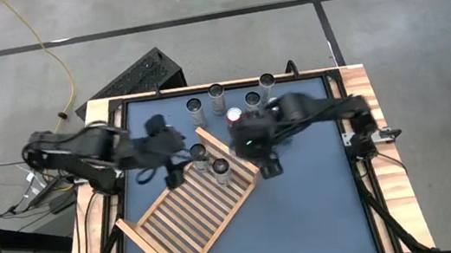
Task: Place canned beverage on shelf
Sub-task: Put the right white blue soda can on the shelf aligned with the other white blue soda can
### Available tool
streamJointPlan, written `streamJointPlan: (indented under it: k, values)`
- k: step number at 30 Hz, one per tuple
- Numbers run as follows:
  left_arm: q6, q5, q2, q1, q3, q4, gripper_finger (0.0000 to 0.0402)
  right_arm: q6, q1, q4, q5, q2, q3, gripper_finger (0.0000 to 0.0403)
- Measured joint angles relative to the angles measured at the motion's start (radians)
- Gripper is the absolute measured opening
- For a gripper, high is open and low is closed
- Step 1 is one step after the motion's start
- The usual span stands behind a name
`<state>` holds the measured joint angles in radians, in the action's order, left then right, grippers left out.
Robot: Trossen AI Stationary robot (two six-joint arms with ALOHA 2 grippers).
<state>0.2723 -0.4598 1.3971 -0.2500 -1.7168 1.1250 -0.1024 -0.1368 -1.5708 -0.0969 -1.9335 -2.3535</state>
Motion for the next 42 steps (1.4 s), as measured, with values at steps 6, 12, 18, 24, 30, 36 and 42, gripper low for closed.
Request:
streamJointPlan:
  k: [6,12,18,24,30,36,42]
  values:
    - [-0.124,0.238,0.130,0.111,0.000,-0.089,0.0303,0.136,-0.033,0.000,-0.050,0.156,0.000,0.0000]
    - [-0.160,0.380,0.215,0.160,0.000,-0.132,0.0303,0.225,-0.083,0.000,-0.167,0.244,0.000,0.0000]
    - [-0.156,0.421,0.267,0.147,0.000,-0.139,0.0303,0.233,-0.116,0.000,-0.198,0.268,0.000,0.0000]
    - [-0.160,0.376,0.341,0.129,0.000,-0.140,0.0303,0.213,-0.117,0.000,-0.198,0.260,0.000,0.0000]
    - [-0.157,0.333,0.369,0.129,0.000,-0.158,0.0303,0.203,-0.120,0.000,-0.196,0.260,0.019,0.0000]
    - [-0.169,0.317,0.370,0.129,0.000,-0.144,0.0303,0.199,-0.145,0.000,-0.194,0.261,0.021,0.0000]
    - [-0.209,0.352,0.370,0.141,0.041,-0.171,0.0303,0.197,-0.159,0.000,-0.193,0.260,0.021,0.0000]
